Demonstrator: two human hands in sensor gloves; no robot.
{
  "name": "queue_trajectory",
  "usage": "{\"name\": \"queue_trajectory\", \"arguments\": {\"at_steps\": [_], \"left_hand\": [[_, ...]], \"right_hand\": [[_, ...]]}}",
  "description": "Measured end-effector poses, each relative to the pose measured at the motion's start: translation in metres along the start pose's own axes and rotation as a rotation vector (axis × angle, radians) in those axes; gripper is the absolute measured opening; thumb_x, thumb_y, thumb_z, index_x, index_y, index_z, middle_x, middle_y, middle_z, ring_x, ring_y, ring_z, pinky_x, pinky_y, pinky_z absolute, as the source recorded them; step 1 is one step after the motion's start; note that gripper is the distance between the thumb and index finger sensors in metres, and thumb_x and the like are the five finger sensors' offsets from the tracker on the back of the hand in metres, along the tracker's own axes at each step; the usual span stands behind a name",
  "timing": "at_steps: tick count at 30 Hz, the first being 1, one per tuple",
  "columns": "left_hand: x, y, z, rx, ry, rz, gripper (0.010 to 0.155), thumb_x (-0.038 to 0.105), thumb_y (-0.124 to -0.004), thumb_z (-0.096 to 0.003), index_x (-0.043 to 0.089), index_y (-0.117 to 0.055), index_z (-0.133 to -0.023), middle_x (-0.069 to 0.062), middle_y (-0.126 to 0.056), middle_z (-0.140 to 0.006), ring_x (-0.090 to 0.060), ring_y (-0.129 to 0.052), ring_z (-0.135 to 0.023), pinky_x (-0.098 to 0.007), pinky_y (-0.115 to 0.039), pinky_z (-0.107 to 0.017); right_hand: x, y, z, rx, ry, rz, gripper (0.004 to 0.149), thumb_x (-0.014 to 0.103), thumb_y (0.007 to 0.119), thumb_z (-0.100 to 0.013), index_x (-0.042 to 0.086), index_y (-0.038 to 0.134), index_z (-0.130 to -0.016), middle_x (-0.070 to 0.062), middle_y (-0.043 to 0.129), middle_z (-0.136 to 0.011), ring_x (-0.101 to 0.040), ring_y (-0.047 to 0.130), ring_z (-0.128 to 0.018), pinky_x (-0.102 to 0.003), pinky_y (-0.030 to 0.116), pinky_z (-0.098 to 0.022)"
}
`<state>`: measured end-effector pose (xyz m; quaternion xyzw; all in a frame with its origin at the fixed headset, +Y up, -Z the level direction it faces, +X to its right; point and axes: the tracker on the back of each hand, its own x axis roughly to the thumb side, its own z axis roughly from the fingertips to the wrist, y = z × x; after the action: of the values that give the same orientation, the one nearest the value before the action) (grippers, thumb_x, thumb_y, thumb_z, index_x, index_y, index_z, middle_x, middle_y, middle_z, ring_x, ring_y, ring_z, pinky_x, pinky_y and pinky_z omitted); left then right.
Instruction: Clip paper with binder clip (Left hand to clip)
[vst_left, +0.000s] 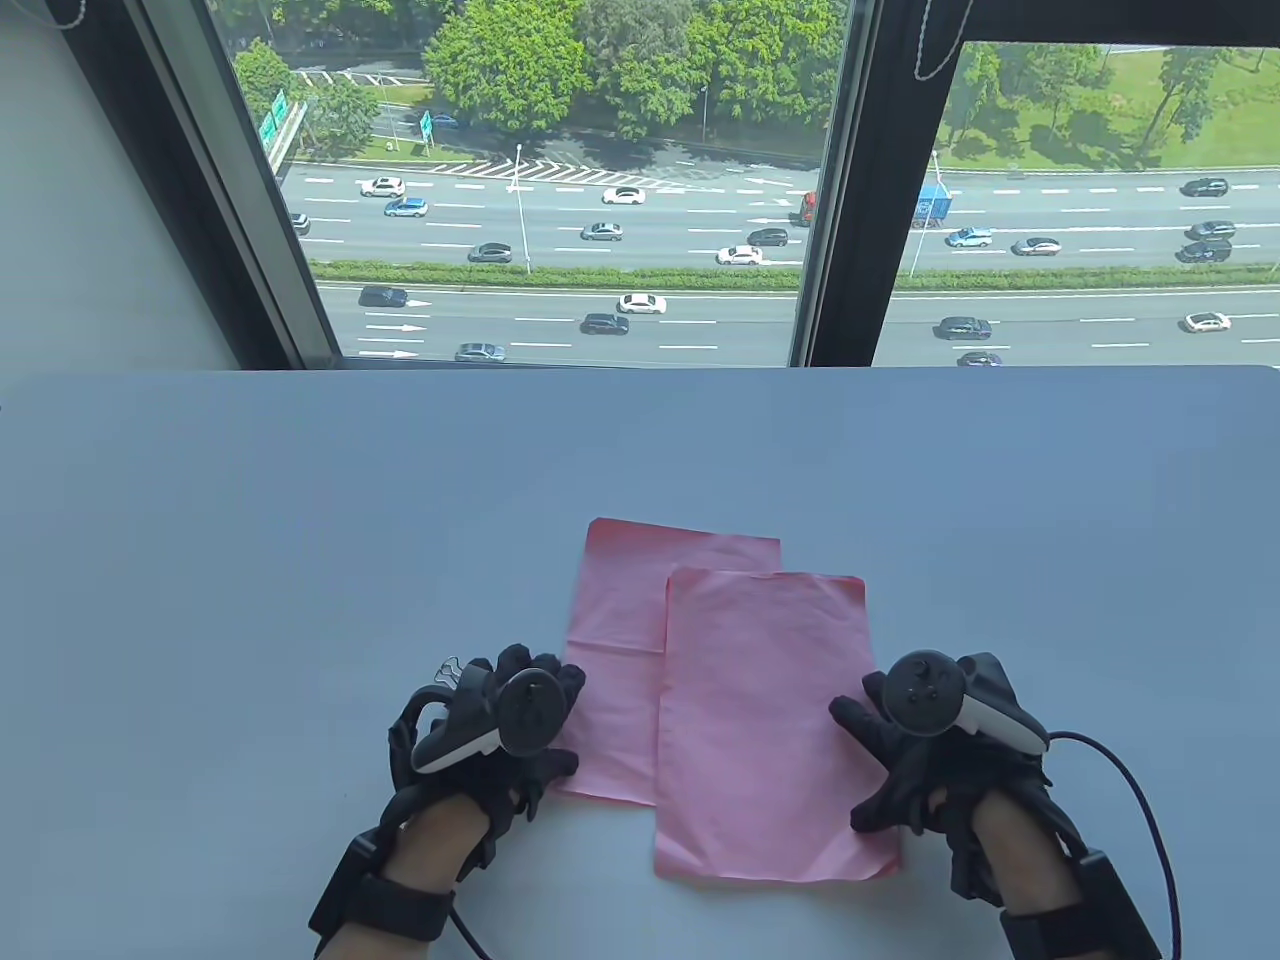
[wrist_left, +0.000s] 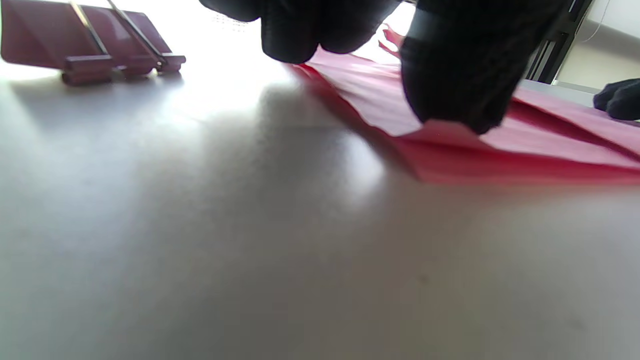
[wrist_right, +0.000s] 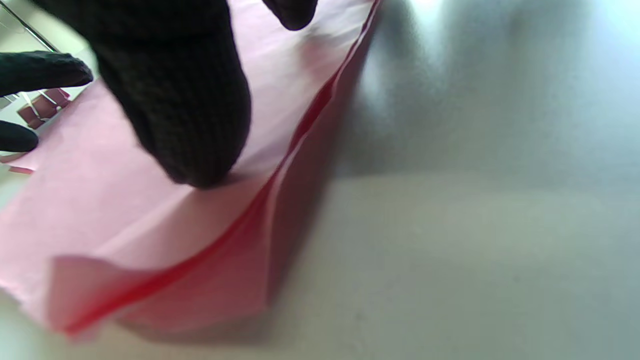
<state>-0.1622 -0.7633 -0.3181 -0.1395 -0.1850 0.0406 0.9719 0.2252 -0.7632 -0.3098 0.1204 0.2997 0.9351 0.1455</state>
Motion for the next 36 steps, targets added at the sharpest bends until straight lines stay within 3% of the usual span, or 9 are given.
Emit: {"name": "queue_trajectory", "arguments": {"at_steps": [2,25,32,36], "left_hand": [[0.0,-0.003,-0.001,-0.051,0.005,0.008,0.077,0.051,-0.084,-0.0422,0.026,-0.057,-0.11,-0.004,-0.052,-0.119,-0.037,-0.034,-0.109,-0.062,-0.032,-0.073],[0.024,-0.006,-0.002,-0.025,-0.115,-0.023,0.077,0.055,-0.086,-0.0403,0.025,-0.062,-0.107,-0.005,-0.055,-0.118,-0.037,-0.039,-0.109,-0.063,-0.037,-0.073],[0.02,-0.002,-0.002,0.001,-0.119,0.011,0.067,0.052,-0.082,-0.0433,0.028,-0.069,-0.105,-0.003,-0.062,-0.116,-0.036,-0.044,-0.109,-0.062,-0.038,-0.073],[0.014,-0.001,-0.001,-0.007,-0.086,0.009,0.069,0.051,-0.083,-0.0436,0.028,-0.065,-0.106,-0.002,-0.059,-0.117,-0.035,-0.042,-0.109,-0.062,-0.038,-0.073]], "right_hand": [[0.001,0.002,-0.003,-0.015,-0.009,0.001,0.103,0.043,0.101,-0.035,0.025,0.033,-0.11,-0.014,0.008,-0.111,-0.054,0.004,-0.094,-0.073,0.016,-0.062],[0.006,0.004,-0.01,-0.049,-0.018,-0.028,0.1,0.046,0.096,-0.037,0.026,0.031,-0.109,-0.013,0.008,-0.111,-0.054,0.003,-0.094,-0.072,0.015,-0.062],[0.005,0.002,-0.011,-0.076,-0.04,-0.042,0.095,0.046,0.093,-0.039,0.026,0.032,-0.109,-0.012,0.01,-0.111,-0.053,0.005,-0.094,-0.072,0.016,-0.062],[0.005,-0.008,-0.001,-0.131,-0.07,-0.067,0.096,0.044,0.096,-0.037,0.025,0.035,-0.109,-0.013,0.014,-0.112,-0.054,0.008,-0.095,-0.073,0.018,-0.062]]}}
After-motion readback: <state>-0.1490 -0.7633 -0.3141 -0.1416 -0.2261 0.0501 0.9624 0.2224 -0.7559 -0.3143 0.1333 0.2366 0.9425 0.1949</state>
